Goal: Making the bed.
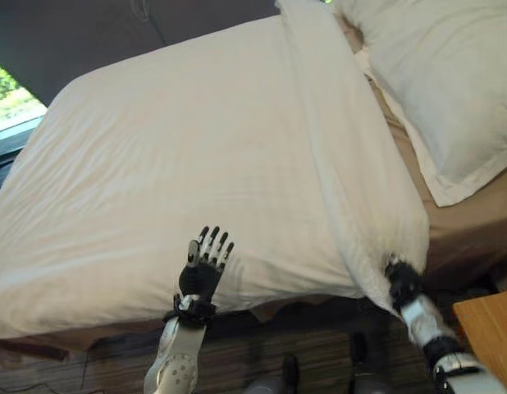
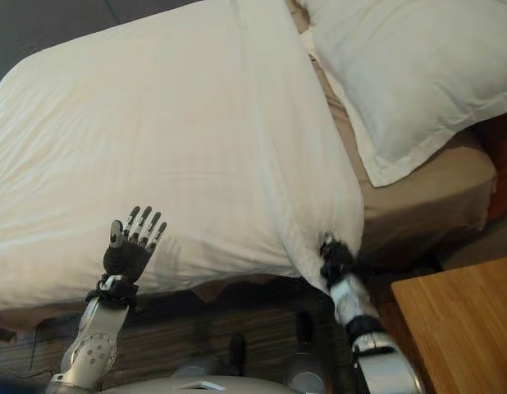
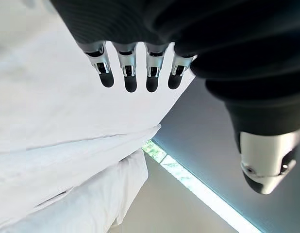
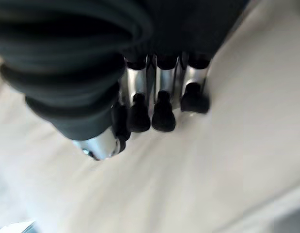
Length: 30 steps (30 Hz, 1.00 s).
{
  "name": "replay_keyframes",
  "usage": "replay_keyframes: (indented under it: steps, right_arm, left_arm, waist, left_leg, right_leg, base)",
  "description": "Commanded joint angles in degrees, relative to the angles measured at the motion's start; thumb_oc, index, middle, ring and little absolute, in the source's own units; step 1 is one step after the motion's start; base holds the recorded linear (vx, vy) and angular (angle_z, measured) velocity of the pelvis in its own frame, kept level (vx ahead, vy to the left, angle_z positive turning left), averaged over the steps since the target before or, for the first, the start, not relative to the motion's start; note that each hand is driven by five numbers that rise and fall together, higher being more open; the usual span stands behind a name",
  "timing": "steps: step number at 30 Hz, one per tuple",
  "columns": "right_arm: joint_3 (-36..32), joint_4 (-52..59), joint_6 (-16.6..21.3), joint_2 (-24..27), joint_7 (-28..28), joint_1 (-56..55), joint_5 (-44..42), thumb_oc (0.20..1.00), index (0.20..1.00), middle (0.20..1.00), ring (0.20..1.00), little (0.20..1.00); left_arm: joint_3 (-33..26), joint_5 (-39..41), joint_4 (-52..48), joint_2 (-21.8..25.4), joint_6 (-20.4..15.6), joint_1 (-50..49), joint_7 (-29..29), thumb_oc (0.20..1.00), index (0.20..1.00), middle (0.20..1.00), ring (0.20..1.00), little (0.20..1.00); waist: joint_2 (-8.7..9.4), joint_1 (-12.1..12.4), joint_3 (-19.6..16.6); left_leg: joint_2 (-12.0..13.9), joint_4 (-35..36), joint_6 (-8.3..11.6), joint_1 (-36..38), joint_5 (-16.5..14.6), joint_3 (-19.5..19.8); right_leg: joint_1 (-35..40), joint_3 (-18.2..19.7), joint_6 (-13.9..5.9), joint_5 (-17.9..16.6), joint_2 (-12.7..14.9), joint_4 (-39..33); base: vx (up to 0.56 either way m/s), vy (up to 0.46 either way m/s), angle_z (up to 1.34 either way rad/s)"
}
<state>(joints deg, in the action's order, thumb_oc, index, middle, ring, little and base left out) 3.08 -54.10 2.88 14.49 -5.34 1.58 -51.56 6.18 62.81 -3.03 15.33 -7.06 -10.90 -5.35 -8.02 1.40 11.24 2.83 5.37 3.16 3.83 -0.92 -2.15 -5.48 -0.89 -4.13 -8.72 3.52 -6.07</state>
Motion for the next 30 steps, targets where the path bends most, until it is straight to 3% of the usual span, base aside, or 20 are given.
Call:
replay_keyframes:
  steps: [1,3,6,7,9,10,11,12,15,17,23,30]
  right_arm:
    - [-1.7,-1.5,-1.6,-0.9,-2.6,-4.9,1.7,0.2,0.2,0.2,0.2,0.2]
    - [-5.4,0.3,-1.2,0.3,-2.4,-8.4,1.5,0.2,0.2,0.2,0.2,0.2]
    - [-8.0,5.6,0.2,1.4,-1.2,-9.7,1.1,0.2,0.2,0.2,0.2,0.2]
    - [-10.3,18.3,2.8,3.7,1.4,-11.5,5.0,0.2,0.2,0.2,0.2,0.2]
    - [-11.7,24.4,4.4,4.4,3.5,-12.0,8.4,0.2,0.2,0.2,0.2,0.2]
    - [-13.6,34.0,7.2,6.3,6.3,-11.6,15.5,0.768,0.768,0.768,0.768,0.768]
    - [-13.7,34.0,7.2,6.3,6.3,-11.6,15.5,1.0,1.0,1.0,1.0,1.0]
    - [-14.8,42.4,8.5,8.7,7.9,-10.9,25.3,1.0,1.0,1.0,1.0,1.0]
    - [-13.4,51.8,9.4,9.1,7.5,-9.3,32.2,1.0,1.0,1.0,1.0,1.0]
    - [-12.2,54.1,9.5,8.6,6.8,-8.9,32.2,1.0,1.0,1.0,1.0,1.0]
    - [1.5,56.6,6.3,5.7,0.2,-10.9,28.0,1.0,1.0,1.0,1.0,1.0]
    - [4.4,57.5,5.9,5.8,-0.9,-11.7,25.3,1.0,1.0,1.0,1.0,1.0]
  left_arm:
    - [-2.9,-0.3,-0.7,0.6,-2.0,0.2,-1.8,1.0,1.0,1.0,1.0,1.0]
    - [-2.6,-1.3,0.2,0.9,-1.5,-0.4,-2.2,1.0,1.0,1.0,1.0,1.0]
    - [-2.5,-2.5,0.0,1.6,-1.0,-1.0,-2.2,1.0,1.0,1.0,1.0,1.0]
    - [-2.8,-4.1,0.7,2.0,-0.6,-1.6,-1.7,1.0,1.0,1.0,1.0,1.0]
    - [-2.6,-6.0,1.5,2.2,-0.6,-1.8,-1.4,1.0,1.0,1.0,1.0,1.0]
    - [-2.6,-9.9,2.4,2.9,-0.1,-2.6,-1.7,1.0,1.0,1.0,1.0,1.0]
    - [-2.6,-9.9,2.4,2.9,-0.1,-2.6,-1.7,1.0,1.0,1.0,1.0,1.0]
    - [-2.6,-13.3,2.5,3.2,0.2,-3.2,-1.6,1.0,1.0,1.0,1.0,1.0]
    - [-2.0,-15.3,2.6,2.2,0.3,-3.2,-1.4,1.0,1.0,1.0,1.0,1.0]
    - [-1.4,-16.0,2.8,1.7,0.3,-2.9,-1.3,1.0,1.0,1.0,1.0,1.0]
    - [3.8,-21.5,2.1,0.5,0.7,-2.1,-0.5,1.0,1.0,1.0,1.0,1.0]
    - [4.5,-21.8,1.8,0.5,0.1,-2.8,-0.9,1.0,1.0,1.0,1.0,1.0]
  waist:
    - [3.11,-3.3,0.2]
    - [4.09,-5.1,-0.6]
    - [4.61,-5.9,-1.1]
    - [5.02,-6.9,-1.7]
    - [5.17,-7.2,-2.2]
    - [5.27,-7.4,-2.9]
    - [5.27,-7.4,-2.9]
    - [5.44,-7.4,-3.7]
    - [5.76,-7.3,-4.6]
    - [5.89,-7.2,-4.9]
    - [6.66,-6.5,-5.9]
    - [7.21,-6.2,-6.3]
  left_leg:
    - [0.1,-0.4,1.54,-1.0,2.9,1.7]
    - [0.4,-0.4,1.54,-0.1,2.5,1.0]
    - [0.6,-0.4,1.51,0.4,2.4,0.6]
    - [0.7,-0.4,1.42,0.8,2.2,0.0]
    - [0.8,-0.4,1.33,1.1,2.1,-0.3]
    - [0.8,-0.4,1.15,1.5,1.8,-0.7]
    - [0.8,-0.4,1.15,1.5,1.8,-0.7]
    - [0.8,-0.4,0.99,1.9,1.7,-0.9]
    - [0.7,-0.4,0.82,1.9,2.2,-1.2]
    - [0.7,-0.4,0.71,2.1,2.2,-1.2]
    - [0.3,-0.4,0.0,3.3,1.6,-1.2]
    - [0.1,-0.4,-0.48,4.2,1.3,-1.2]
  right_leg:
    - [7.6,-0.8,-3.48,7.3,2.9,1.5]
    - [8.1,-0.3,-3.61,7.4,2.8,1.7]
    - [8.3,0.2,-3.71,7.3,2.7,1.8]
    - [8.2,0.6,-3.82,7.3,2.7,2.1]
    - [8.4,0.8,-3.87,7.2,2.6,2.1]
    - [8.5,1.2,-3.87,7.2,2.6,2.3]
    - [8.5,1.2,-3.87,7.2,2.6,2.3]
    - [8.5,1.6,-3.82,7.2,2.5,2.6]
    - [8.2,1.9,-3.69,6.9,2.5,3.0]
    - [8.3,2.0,-3.67,6.9,2.5,3.1]
    - [9.4,2.0,-3.64,7.5,2.5,3.3]
    - [9.9,2.1,-3.84,7.6,2.7,4.0]
  base:
    - [0.05,0.006,-0.14]
    - [0.04,0.016,-0.22]
    - [0.01,0.013,-0.45]
    - [-0.01,0.013,-0.47]
    - [0.0,0.023,-0.22]
    - [0.0,0.0,0.0]
    - [-0.03,0.05,-0.1]
    - [-0.04,0.032,-0.02]
    - [-0.09,0.028,-0.01]
    - [-0.06,0.015,0.01]
    - [-0.05,0.002,-0.02]
    - [-0.02,0.0,0.02]
